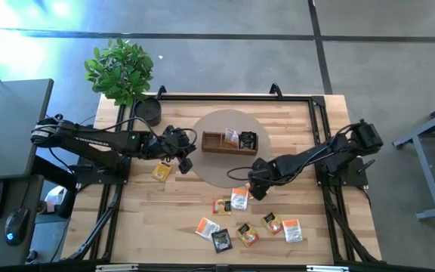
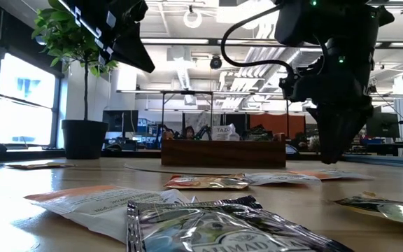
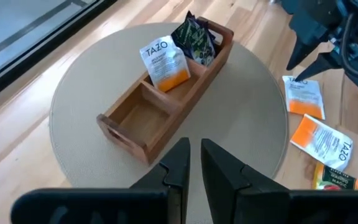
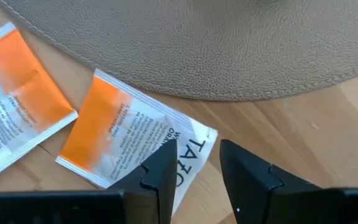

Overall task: Pick & Place Tea
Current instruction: Put the white tea bag into the middle section of the wooden organizer

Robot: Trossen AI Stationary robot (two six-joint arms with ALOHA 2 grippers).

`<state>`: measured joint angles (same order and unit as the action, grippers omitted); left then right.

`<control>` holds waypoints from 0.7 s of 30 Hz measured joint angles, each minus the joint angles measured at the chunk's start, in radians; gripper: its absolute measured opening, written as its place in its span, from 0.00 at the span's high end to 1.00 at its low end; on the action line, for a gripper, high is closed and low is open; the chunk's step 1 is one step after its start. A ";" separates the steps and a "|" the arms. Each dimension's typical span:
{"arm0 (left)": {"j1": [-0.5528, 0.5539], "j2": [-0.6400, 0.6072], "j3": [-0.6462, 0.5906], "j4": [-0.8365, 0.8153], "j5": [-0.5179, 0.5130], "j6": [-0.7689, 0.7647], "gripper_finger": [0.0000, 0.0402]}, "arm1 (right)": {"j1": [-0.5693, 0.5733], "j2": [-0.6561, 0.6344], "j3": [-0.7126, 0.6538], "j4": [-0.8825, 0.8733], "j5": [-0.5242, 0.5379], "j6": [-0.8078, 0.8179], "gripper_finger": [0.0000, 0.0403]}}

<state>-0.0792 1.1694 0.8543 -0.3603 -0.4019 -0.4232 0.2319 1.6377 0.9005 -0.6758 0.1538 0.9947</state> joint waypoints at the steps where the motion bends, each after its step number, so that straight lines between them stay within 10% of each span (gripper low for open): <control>1: 0.000 0.000 0.000 -0.001 0.000 0.000 0.90 | -0.002 0.000 0.000 -0.001 0.004 0.000 0.71; 21: 0.000 0.000 0.000 0.003 0.007 -0.001 0.90 | -0.001 0.118 0.006 0.026 -0.001 0.036 0.72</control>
<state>-0.0792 1.1694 0.8543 -0.3569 -0.3946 -0.4244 0.2306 1.7561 0.9061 -0.6493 0.1533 1.0303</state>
